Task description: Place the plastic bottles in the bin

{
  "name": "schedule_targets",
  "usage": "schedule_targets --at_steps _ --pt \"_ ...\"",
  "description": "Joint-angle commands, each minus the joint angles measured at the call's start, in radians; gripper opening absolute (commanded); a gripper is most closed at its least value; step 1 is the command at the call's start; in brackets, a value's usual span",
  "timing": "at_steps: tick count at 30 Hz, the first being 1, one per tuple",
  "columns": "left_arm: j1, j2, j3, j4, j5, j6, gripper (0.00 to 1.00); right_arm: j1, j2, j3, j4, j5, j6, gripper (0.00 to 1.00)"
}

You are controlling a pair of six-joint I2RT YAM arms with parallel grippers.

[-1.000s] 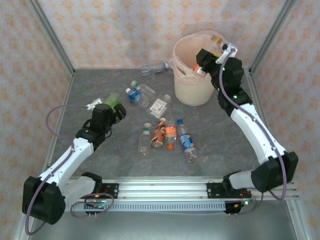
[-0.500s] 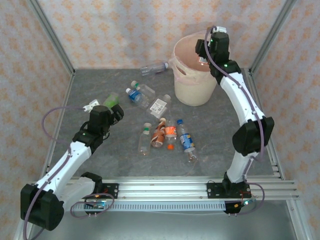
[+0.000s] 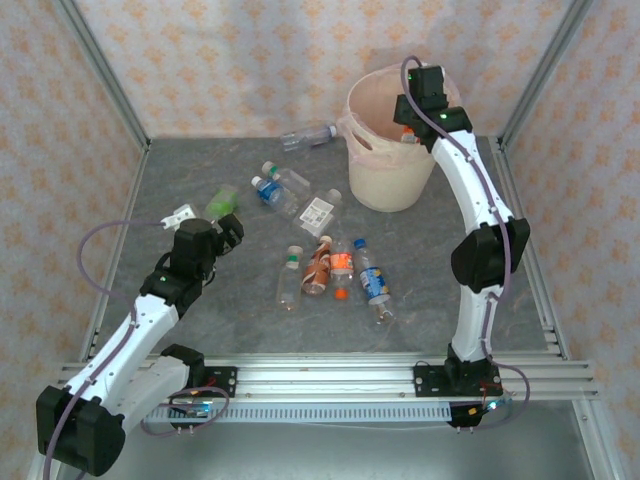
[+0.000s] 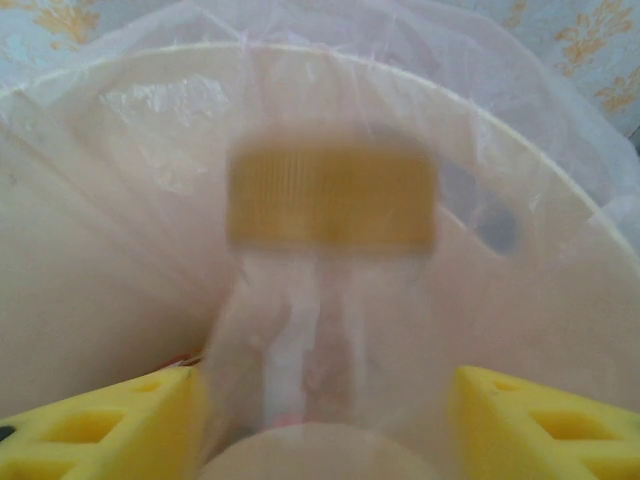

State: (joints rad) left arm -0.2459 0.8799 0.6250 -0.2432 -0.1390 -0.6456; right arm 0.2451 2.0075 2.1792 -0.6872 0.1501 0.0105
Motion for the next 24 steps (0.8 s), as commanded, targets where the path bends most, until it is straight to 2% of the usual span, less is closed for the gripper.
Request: schedule_targets --at_steps 1,5,9,14,20,21,22,23,24 --pt "0.008 0.019 0.010 -0.035 -0.034 0.034 1.00 -0.006 0.000 0.051 -0.040 0.010 -0.007 0.70" --pt "0.010 0.065 0.046 -0.069 -0.063 0.066 1.00 -0.007 -0.034 0.058 -0.039 -0.016 -0.011 0.77" --pt "0.008 0.131 0.100 -0.105 -0.123 0.089 1.00 -0.006 -0.106 0.021 -0.017 -0.056 -0.012 0.79" --pt "0.037 0.319 0.255 -0.230 -0.160 0.136 1.00 -0.006 -0.235 -0.095 0.058 -0.133 -0.003 0.82" --pt "0.112 0.547 0.431 -0.299 -0.092 0.253 1.00 -0.006 -0.488 -0.414 0.289 -0.274 0.039 0.93" --pt "0.126 0.585 0.468 -0.320 -0.081 0.291 1.00 -0.006 -0.539 -0.478 0.334 -0.304 0.046 1.00" --pt "0.138 0.613 0.497 -0.335 -0.066 0.325 1.00 -0.006 -0.577 -0.530 0.372 -0.327 0.052 0.99" --pt "0.155 0.644 0.528 -0.349 -0.028 0.370 1.00 -0.006 -0.621 -0.593 0.409 -0.351 0.063 0.99" --pt "0.180 0.672 0.554 -0.355 0.066 0.426 1.00 -0.006 -0.663 -0.640 0.442 -0.372 0.070 0.99"
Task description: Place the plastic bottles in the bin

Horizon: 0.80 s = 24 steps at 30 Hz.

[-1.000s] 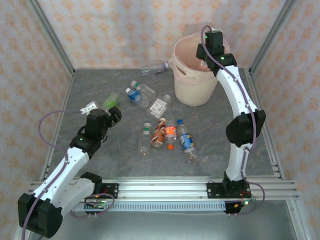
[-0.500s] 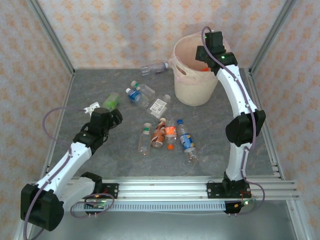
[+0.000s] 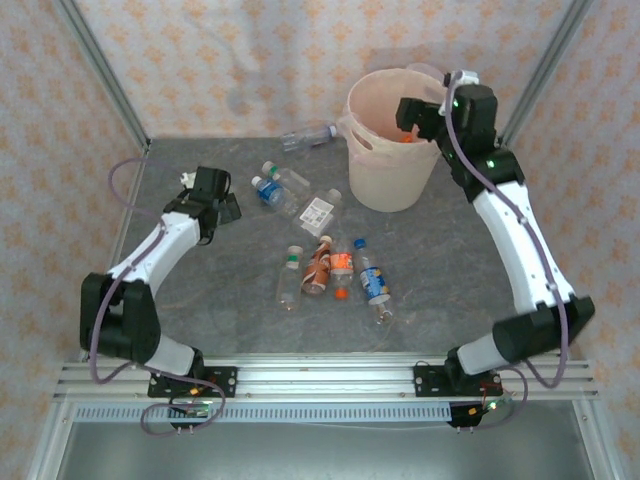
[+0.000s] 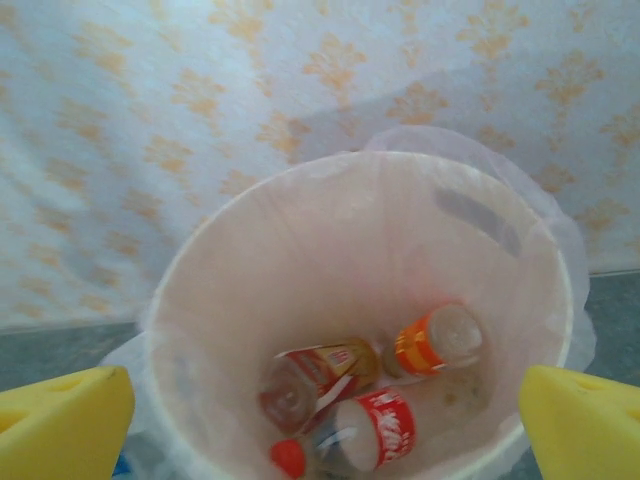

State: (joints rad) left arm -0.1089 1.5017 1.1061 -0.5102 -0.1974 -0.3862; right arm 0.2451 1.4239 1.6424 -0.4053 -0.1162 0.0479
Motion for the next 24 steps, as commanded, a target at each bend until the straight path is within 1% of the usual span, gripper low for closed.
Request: schedule_targets --at_steps 1,2,4,7,10,13,16,21,24 --pt "0.071 0.071 0.087 -0.090 0.213 0.202 1.00 -0.006 -0.112 -0.151 0.187 -0.124 0.037 0.99" --pt "0.097 0.094 0.108 -0.104 0.282 0.230 1.00 -0.006 -0.148 -0.204 0.217 -0.136 0.047 0.99" --pt "0.123 0.135 0.150 -0.132 0.293 0.271 1.00 -0.006 -0.211 -0.297 0.282 -0.154 0.076 0.99" --pt "0.140 0.167 0.169 -0.122 0.314 0.365 1.00 -0.005 -0.289 -0.425 0.384 -0.187 0.097 0.99" --pt "0.164 0.209 0.187 -0.110 0.357 0.444 1.00 -0.006 -0.335 -0.488 0.415 -0.204 0.103 0.99" --pt "0.166 0.269 0.219 -0.101 0.421 0.588 1.00 -0.006 -0.366 -0.532 0.441 -0.231 0.104 0.99" --pt "0.171 0.319 0.244 -0.080 0.416 0.645 1.00 -0.006 -0.382 -0.548 0.429 -0.231 0.101 0.99" --pt "0.179 0.348 0.227 -0.011 0.388 0.674 1.00 -0.006 -0.400 -0.563 0.390 -0.192 0.092 0.99" --pt "0.178 0.372 0.208 0.023 0.367 0.698 0.92 -0.005 -0.403 -0.572 0.377 -0.182 0.090 0.99"
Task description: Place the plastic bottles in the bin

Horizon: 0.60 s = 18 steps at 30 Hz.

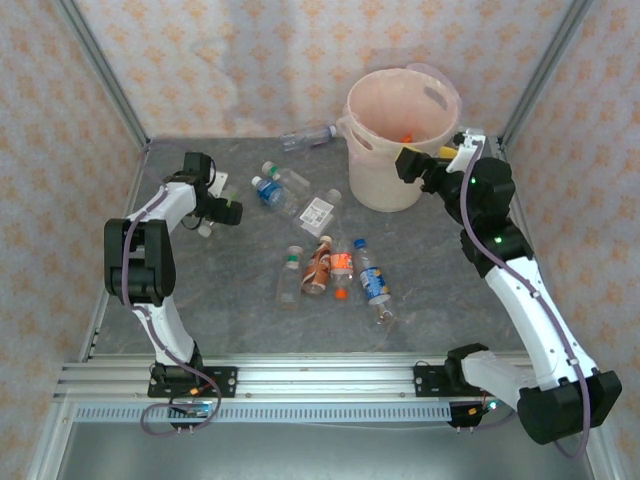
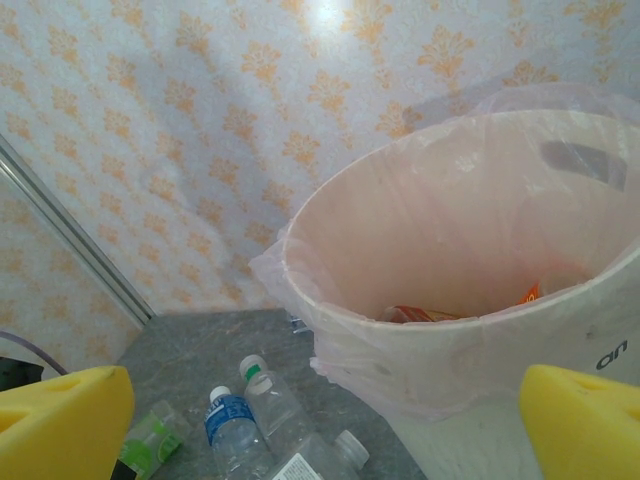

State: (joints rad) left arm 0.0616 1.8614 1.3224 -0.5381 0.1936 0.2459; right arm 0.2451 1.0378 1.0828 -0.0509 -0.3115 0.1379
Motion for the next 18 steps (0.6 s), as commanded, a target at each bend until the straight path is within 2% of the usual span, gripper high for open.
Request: schedule_targets --at_steps 1,4,11,14,18 --pt "0.005 0.020 0.001 0.035 -0.027 0.075 0.88 -0.006 -0.016 -0.012 0.019 0.015 0.000 0.99" --pt "0.004 0.024 0.002 0.048 -0.026 0.086 0.83 -0.006 -0.013 -0.014 0.018 0.014 0.001 0.99" --pt "-0.001 0.143 0.109 -0.078 -0.060 0.083 0.76 -0.005 -0.012 -0.008 0.017 0.020 0.000 0.99" --pt "-0.011 0.164 0.133 -0.094 -0.077 0.083 0.64 -0.006 -0.013 -0.008 0.016 0.023 0.000 0.99" --pt "-0.011 0.107 0.076 -0.026 -0.077 0.078 0.52 -0.006 -0.012 -0.008 0.010 0.010 0.000 0.99"
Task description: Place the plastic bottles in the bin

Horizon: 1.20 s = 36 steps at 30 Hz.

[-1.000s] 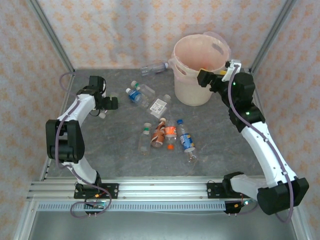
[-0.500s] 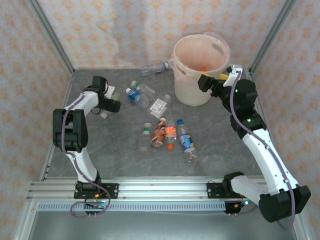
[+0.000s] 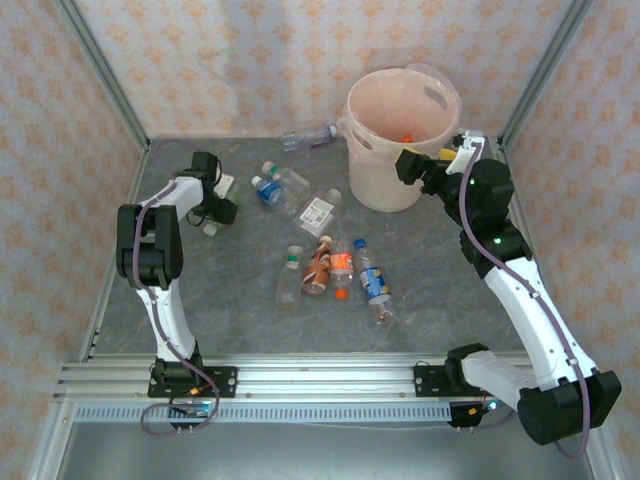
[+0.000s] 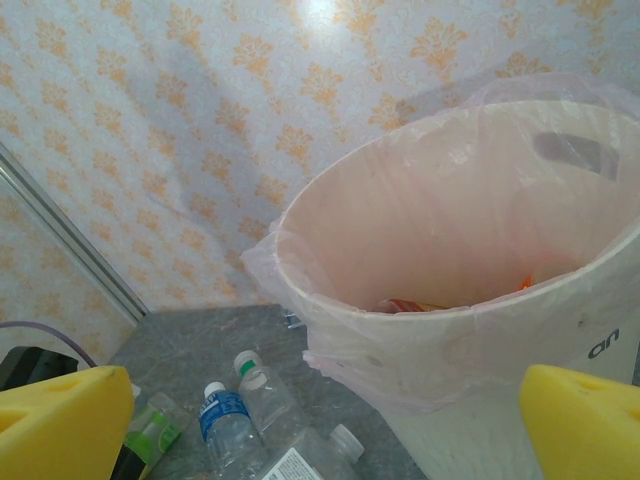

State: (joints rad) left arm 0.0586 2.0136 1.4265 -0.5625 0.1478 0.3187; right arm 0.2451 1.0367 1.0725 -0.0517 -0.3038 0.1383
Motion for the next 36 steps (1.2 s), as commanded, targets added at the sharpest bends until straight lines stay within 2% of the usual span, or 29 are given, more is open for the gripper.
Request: schedule_targets --at_steps 1,7,9,13,17,20,23,27,29,36 --pt "-0.008 -0.068 -0.047 0.021 -0.029 -0.003 0.49 -0.005 -0.010 0.002 0.011 -0.001 0.001 0.99" --pt "-0.027 -0.212 -0.118 0.113 0.045 -0.090 0.39 -0.006 -0.006 -0.014 0.053 -0.004 0.073 0.99" --pt "-0.057 -0.260 -0.134 0.140 0.028 -0.136 0.33 -0.006 -0.004 -0.015 0.068 -0.018 0.118 0.99" --pt "-0.152 -0.382 -0.177 0.205 -0.026 -0.201 0.19 -0.004 0.008 -0.030 0.145 -0.104 0.184 0.99" --pt "-0.266 -0.517 -0.240 0.301 0.012 -0.240 0.00 0.003 0.034 -0.028 0.191 -0.172 0.250 0.99" --pt "-0.353 -0.594 -0.267 0.349 0.025 -0.262 0.00 0.016 0.066 -0.003 0.171 -0.208 0.309 0.99" --pt "-0.436 -0.653 -0.288 0.388 0.042 -0.268 0.00 0.031 0.105 0.046 0.080 -0.182 0.417 0.99" --pt "-0.540 -0.704 -0.313 0.433 0.018 -0.262 0.00 0.052 0.161 0.099 0.055 -0.322 0.495 0.99" --pt "-0.585 -0.714 -0.312 0.445 0.017 -0.251 0.00 0.082 0.190 0.135 0.040 -0.372 0.474 0.99" --pt "-0.675 -0.706 -0.289 0.488 0.017 -0.234 0.00 0.184 0.280 0.257 -0.141 -0.393 0.333 0.99"
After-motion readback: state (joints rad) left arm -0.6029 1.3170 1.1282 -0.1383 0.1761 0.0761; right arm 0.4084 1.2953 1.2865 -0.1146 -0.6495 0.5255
